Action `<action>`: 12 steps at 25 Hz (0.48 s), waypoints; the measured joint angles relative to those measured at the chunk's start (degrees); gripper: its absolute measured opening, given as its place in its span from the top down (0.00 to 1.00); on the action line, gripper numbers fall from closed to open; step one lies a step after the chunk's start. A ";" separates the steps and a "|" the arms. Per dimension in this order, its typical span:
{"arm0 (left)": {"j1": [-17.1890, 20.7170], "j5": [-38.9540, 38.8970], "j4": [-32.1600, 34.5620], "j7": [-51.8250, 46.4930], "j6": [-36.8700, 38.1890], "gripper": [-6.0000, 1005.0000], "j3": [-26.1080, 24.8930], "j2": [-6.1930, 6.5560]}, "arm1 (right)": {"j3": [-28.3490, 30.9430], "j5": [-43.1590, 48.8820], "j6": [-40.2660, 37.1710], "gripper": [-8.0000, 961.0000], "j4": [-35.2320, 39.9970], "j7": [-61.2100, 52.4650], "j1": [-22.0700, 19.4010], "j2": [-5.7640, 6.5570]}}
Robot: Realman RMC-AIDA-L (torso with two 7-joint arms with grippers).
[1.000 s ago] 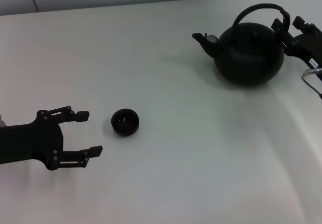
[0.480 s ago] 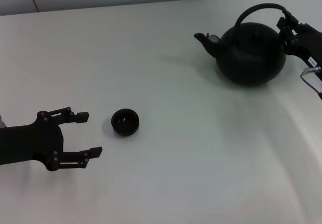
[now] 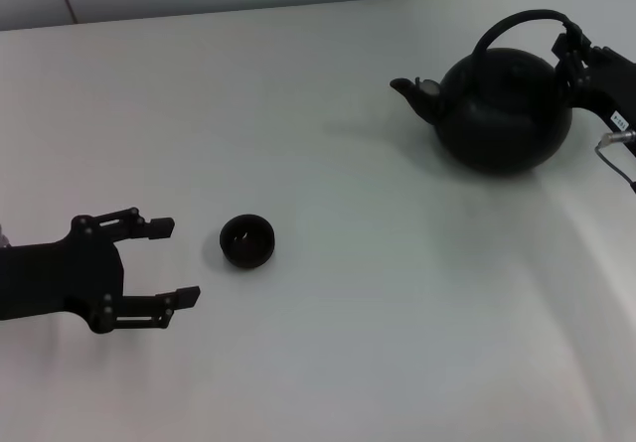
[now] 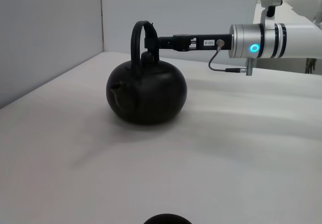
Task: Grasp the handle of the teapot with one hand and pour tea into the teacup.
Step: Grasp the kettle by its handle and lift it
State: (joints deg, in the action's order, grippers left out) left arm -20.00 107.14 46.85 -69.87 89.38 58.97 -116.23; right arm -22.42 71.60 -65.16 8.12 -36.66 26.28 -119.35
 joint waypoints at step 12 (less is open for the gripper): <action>-0.14 0.00 0.17 0.00 -0.01 0.14 -0.18 0.33 | -0.40 -0.02 -0.21 0.85 0.41 0.51 0.05 0.07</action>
State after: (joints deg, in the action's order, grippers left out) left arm -20.13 107.14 47.02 -69.87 89.38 58.80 -115.89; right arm -22.82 71.58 -65.37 8.52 -36.16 26.32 -119.28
